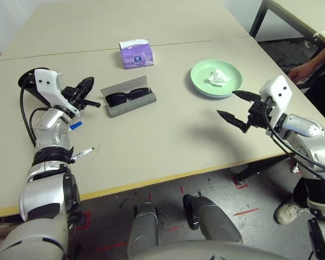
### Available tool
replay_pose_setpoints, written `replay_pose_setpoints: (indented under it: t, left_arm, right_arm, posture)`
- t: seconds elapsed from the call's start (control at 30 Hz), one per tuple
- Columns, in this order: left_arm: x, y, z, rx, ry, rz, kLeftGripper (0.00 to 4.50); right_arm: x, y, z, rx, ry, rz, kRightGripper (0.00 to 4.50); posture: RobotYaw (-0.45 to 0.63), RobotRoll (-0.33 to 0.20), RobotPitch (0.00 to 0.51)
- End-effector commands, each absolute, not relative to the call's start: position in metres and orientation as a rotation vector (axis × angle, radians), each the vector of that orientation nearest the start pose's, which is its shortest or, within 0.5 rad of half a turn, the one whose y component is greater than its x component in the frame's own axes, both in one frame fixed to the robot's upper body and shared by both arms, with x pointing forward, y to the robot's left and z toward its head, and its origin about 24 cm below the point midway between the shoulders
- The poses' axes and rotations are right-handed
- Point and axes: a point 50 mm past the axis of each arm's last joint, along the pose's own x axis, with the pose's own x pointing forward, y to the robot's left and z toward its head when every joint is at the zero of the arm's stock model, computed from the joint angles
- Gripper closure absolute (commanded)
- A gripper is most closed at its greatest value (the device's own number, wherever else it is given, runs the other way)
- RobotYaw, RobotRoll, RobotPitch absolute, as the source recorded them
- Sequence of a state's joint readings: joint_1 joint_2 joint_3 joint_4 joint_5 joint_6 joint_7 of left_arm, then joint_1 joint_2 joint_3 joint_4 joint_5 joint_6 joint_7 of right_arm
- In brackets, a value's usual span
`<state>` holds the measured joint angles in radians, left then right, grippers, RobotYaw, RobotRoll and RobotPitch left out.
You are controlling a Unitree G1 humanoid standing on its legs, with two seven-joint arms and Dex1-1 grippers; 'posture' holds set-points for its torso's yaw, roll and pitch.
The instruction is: Organize and tidy the items on the table.
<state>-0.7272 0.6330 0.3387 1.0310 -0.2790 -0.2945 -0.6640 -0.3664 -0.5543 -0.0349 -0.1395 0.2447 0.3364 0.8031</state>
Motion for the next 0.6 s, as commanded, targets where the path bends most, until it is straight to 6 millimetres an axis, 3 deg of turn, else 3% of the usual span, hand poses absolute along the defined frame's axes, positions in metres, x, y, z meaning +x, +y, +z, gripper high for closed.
replay_pose_setpoints:
  t: [0.03,0.6]
  left_arm:
    - [0.339,0.337,0.137,0.098,-0.122,-0.086,4.45]
    - [0.347,0.326,0.125,0.119,-0.033,-0.106,4.45]
  right_arm:
    - [0.29,-0.188,0.158,-0.363,-0.019,0.809,0.0]
    - [0.289,-0.189,0.165,-0.36,-0.038,0.789,0.0]
  posture:
    - [-0.21,0.0,0.168]
    - [-0.23,0.0,0.162]
